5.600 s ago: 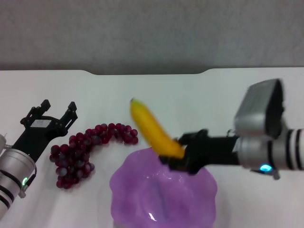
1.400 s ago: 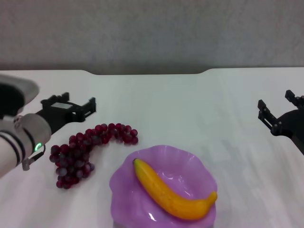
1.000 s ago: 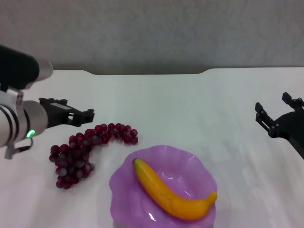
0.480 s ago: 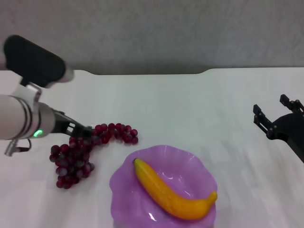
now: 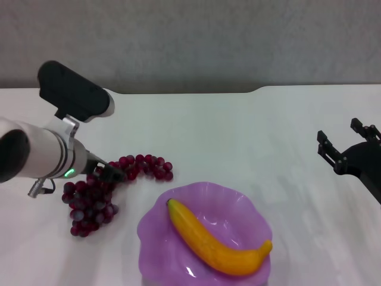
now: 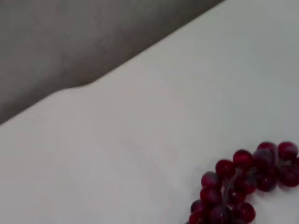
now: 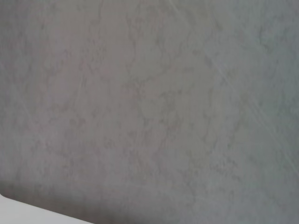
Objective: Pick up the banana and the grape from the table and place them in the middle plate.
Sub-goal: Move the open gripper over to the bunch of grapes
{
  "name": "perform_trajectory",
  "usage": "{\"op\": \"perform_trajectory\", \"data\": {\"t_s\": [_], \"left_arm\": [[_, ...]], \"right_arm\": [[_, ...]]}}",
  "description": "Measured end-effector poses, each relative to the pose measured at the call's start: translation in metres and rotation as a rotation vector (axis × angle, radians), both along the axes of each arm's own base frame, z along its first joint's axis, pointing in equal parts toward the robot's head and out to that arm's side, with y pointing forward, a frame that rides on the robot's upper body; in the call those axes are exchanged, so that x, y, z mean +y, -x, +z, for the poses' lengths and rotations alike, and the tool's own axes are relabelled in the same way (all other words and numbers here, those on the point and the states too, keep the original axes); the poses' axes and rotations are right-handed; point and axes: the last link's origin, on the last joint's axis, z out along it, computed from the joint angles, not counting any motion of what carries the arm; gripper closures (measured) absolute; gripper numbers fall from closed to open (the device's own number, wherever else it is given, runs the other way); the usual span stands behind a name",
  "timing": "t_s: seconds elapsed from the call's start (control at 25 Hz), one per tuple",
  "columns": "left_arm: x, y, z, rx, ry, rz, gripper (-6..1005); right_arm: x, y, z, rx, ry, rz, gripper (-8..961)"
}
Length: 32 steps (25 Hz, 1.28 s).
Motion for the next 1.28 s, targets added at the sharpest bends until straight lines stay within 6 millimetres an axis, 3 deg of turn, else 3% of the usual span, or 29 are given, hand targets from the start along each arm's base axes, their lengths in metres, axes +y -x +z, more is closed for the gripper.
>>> {"op": "perform_trajectory", "data": {"t_s": [0.68, 1.28], "left_arm": [[0.013, 0.036, -0.015, 0.061, 0.017, 0.096, 115], [0.011, 0.047, -0.019, 0.081, 0.034, 0.134, 121]], "right_arm": [[0.002, 0.002, 0.0, 0.004, -0.001, 0.008, 179], [0.002, 0.003, -0.001, 0.004, 0.002, 0.007, 180]]}}
